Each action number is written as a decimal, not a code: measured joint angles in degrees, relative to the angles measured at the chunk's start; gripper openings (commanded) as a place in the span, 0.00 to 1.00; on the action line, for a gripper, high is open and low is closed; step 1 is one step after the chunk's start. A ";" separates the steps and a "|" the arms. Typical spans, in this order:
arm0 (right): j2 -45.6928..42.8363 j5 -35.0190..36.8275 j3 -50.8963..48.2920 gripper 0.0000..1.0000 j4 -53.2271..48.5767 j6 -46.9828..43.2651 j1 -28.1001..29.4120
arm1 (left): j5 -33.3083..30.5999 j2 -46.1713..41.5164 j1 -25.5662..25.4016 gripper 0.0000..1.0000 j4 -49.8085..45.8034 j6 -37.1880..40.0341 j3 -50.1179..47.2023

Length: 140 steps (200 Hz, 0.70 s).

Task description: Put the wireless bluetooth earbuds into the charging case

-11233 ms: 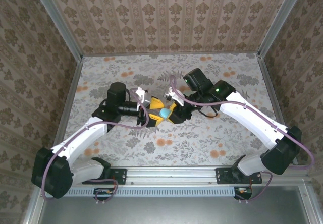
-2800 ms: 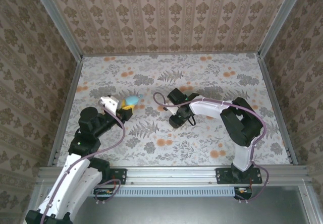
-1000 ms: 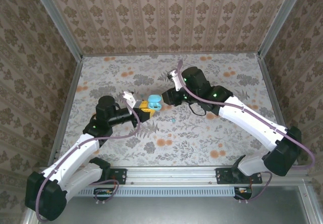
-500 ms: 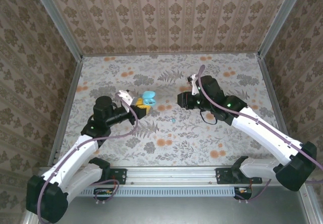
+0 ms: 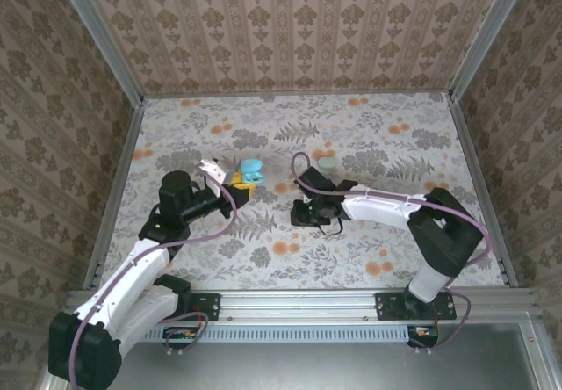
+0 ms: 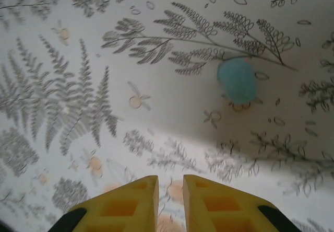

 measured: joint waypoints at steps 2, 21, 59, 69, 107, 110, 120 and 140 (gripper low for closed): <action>0.50 0.00 0.20 0.20 0.13 -0.07 0.00 | 0.00 -0.07 0.04 0.24 -0.07 0.00 -0.04; 3.30 0.02 1.51 0.19 1.01 -1.01 -0.33 | -0.17 -0.72 0.44 0.24 -0.13 0.00 -0.35; 7.58 -0.15 3.10 0.16 1.11 -2.75 -1.79 | -0.20 -0.90 0.66 0.24 -0.17 0.00 -0.35; 7.61 -0.52 3.39 0.16 0.94 -3.13 -2.12 | -0.20 -0.90 0.70 0.24 -0.20 0.00 -0.35; 7.63 0.26 3.72 0.16 -0.33 -5.18 -2.67 | -0.39 -0.90 1.01 0.24 -0.55 0.02 -0.35; 7.61 0.26 3.76 0.15 -0.39 -5.25 -2.71 | -0.39 -0.90 1.01 0.24 -0.55 0.00 -0.35; 7.63 0.52 3.80 0.15 -0.70 -5.66 -3.02 | -0.37 -0.87 1.01 0.23 -0.55 0.00 -0.35; 7.61 1.46 4.22 0.14 -2.05 -6.73 -3.89 | -0.37 -0.76 1.01 0.23 -0.55 0.00 -0.35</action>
